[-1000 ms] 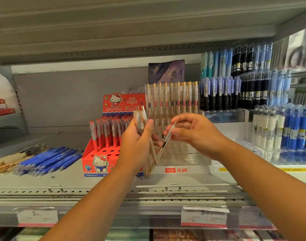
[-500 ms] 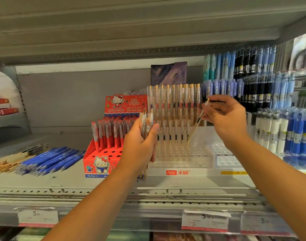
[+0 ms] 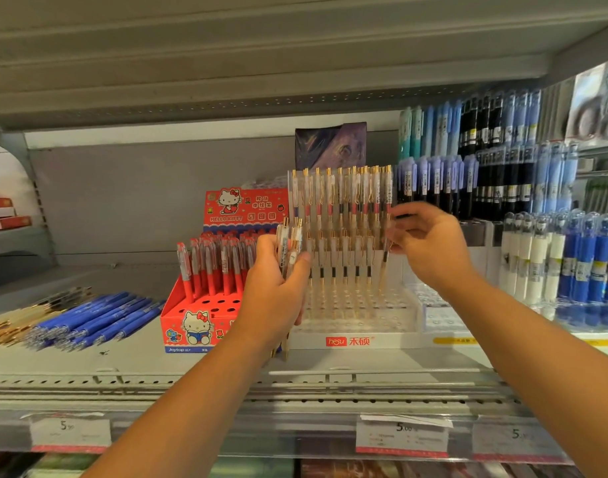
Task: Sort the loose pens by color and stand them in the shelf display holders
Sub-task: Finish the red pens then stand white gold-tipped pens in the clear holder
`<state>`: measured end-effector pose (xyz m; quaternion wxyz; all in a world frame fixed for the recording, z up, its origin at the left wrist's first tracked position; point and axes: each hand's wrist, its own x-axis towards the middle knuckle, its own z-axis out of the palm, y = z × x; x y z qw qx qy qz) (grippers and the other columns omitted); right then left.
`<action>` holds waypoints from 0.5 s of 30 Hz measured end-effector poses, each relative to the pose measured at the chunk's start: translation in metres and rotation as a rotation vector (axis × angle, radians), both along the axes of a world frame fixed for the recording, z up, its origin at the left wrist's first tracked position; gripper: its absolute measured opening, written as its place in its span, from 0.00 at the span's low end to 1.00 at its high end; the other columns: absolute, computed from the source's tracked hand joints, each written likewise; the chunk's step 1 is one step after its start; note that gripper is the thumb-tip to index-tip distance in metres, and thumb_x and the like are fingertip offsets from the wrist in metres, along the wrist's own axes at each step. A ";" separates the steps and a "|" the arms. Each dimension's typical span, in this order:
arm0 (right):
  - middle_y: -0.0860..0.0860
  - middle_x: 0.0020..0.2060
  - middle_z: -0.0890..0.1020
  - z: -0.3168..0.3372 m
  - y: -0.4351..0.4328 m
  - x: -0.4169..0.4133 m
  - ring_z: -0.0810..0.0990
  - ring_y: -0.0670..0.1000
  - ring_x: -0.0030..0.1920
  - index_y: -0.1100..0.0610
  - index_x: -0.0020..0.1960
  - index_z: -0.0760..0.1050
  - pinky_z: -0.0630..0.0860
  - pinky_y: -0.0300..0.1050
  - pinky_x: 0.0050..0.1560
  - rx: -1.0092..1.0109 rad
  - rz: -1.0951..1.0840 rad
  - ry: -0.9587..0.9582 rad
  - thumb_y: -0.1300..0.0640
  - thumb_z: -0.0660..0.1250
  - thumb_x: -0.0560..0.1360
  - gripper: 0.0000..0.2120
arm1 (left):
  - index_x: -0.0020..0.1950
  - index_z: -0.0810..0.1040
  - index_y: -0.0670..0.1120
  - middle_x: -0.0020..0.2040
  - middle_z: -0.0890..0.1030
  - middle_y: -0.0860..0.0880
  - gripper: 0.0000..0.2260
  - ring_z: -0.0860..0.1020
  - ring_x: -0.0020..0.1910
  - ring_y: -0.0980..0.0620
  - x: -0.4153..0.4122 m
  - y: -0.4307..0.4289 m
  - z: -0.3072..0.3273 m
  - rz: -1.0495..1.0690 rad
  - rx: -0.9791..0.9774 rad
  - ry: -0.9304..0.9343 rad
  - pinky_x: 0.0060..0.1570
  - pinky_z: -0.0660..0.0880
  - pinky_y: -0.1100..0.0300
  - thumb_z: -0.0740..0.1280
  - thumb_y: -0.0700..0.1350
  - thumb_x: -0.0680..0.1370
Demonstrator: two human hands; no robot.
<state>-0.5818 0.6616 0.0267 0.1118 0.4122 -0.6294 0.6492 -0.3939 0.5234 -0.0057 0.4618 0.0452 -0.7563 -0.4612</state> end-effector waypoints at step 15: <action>0.45 0.47 0.77 0.000 -0.005 0.034 0.76 0.41 0.42 0.51 0.56 0.78 0.71 0.26 0.40 0.034 -0.231 0.359 0.58 0.67 0.78 0.08 | 0.53 0.73 0.58 0.33 0.80 0.50 0.06 0.76 0.24 0.49 -0.004 0.007 0.003 -0.092 0.044 -0.046 0.25 0.76 0.56 0.63 0.45 0.82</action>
